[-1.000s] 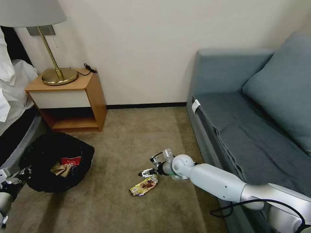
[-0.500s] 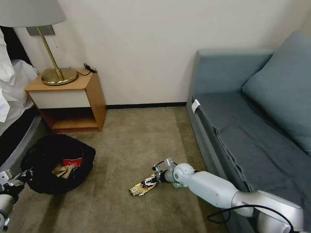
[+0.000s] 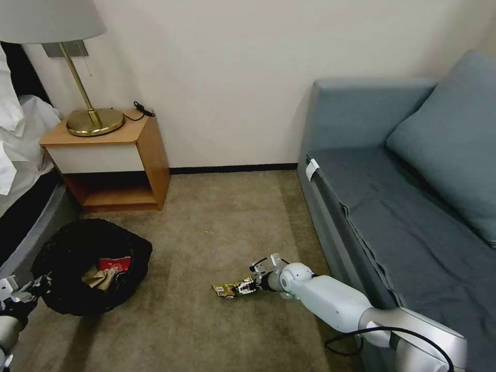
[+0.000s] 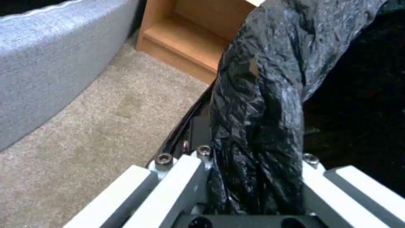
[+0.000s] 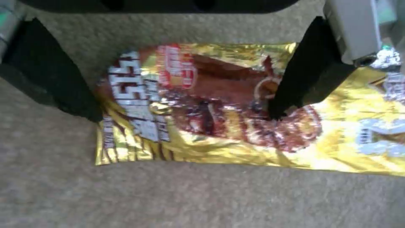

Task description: Pick up the trash bin, then pick up the garbage on the floor and place it into the trash bin.

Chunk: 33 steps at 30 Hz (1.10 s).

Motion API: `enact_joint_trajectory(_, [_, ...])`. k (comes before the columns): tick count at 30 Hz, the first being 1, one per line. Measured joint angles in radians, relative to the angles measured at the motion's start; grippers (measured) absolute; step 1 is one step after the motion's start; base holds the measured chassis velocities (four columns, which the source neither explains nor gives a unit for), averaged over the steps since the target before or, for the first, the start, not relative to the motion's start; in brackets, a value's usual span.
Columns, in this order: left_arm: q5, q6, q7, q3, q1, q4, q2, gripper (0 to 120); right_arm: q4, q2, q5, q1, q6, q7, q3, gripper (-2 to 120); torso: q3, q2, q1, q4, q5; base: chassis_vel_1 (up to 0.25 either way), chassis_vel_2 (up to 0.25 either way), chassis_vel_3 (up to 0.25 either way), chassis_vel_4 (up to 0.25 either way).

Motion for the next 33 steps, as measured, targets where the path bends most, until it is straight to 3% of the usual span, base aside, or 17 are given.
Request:
enact_joint_trajectory(17, [0.009, -0.003, 0.001, 0.003, 0.000, -0.002, -0.005, 2, 0.034, -0.016, -0.012, -0.020, 0.019, -0.001, 0.042, 100, 0.000, 0.000, 0.000, -0.0001, 0.0000, 0.000, 0.000, 0.000, 0.000])
enact_joint_trajectory(33, [0.009, -0.004, 0.001, -0.009, -0.008, 0.001, -0.014, 2, 0.238, -0.017, 0.070, -0.024, -0.001, 0.063, -0.053, 100, 0.000, 0.000, 0.000, 0.0000, -0.0002, 0.000, 0.000, 0.000, 0.000])
